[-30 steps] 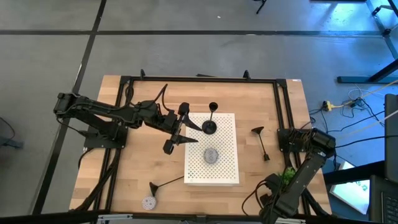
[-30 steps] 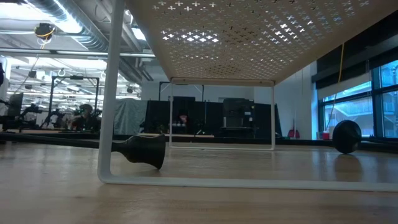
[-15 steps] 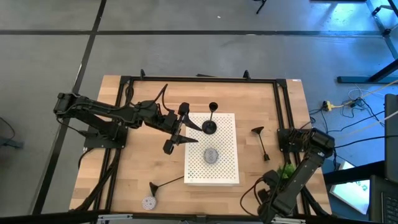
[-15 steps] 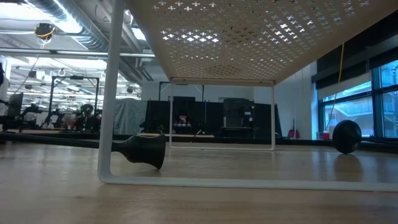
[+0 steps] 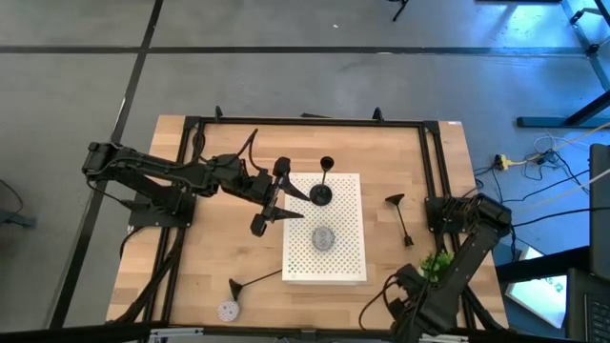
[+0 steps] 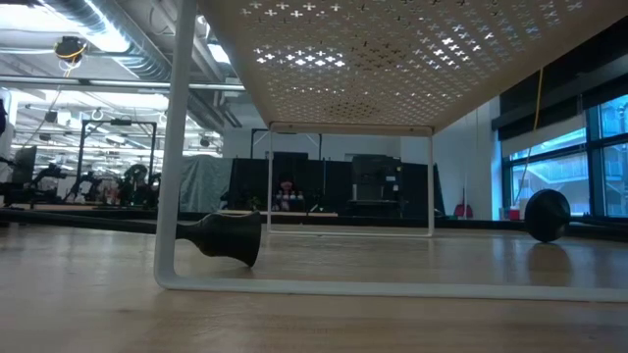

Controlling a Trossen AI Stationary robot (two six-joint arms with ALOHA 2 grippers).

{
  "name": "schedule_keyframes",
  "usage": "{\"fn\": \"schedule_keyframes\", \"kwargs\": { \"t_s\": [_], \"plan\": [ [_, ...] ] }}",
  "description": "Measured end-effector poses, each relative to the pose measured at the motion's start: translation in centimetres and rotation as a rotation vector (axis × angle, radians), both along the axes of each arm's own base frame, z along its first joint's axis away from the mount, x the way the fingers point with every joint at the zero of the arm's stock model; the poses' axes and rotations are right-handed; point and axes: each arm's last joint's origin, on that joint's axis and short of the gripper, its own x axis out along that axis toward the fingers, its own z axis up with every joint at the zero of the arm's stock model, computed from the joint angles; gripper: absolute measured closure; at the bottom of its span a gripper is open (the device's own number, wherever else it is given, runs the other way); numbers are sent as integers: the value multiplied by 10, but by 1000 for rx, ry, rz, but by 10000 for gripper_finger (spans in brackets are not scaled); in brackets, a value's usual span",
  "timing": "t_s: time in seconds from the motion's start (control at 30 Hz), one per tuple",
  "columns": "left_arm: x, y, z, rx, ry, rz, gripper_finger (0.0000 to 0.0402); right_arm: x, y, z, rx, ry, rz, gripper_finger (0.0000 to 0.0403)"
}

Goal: Pick & Place candle stick holders
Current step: Put the purple scented candle on the shelf

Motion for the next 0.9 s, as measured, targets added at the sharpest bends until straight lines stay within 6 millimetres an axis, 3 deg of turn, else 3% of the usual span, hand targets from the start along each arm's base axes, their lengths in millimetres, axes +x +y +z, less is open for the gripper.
{"fn": "schedule_keyframes", "kwargs": {
  "t_s": [0.2, 0.4, 0.67, 0.9],
  "plan": [
    [0, 0, -1, 1, 11, 0, 206, 7, 23, 6, 259, -53, 19, 396],
    [0, 0, -1, -6, 15, -1, 206, 5, 28, 0, 259, -67, -6, 373],
    [0, 0, -3, -6, 29, -2, 206, -2, 34, -15, 288, -50, -56, 278],
    [0, 0, -2, -5, 28, -1, 206, -7, 36, -16, 257, -68, -78, 195]
  ]
}}
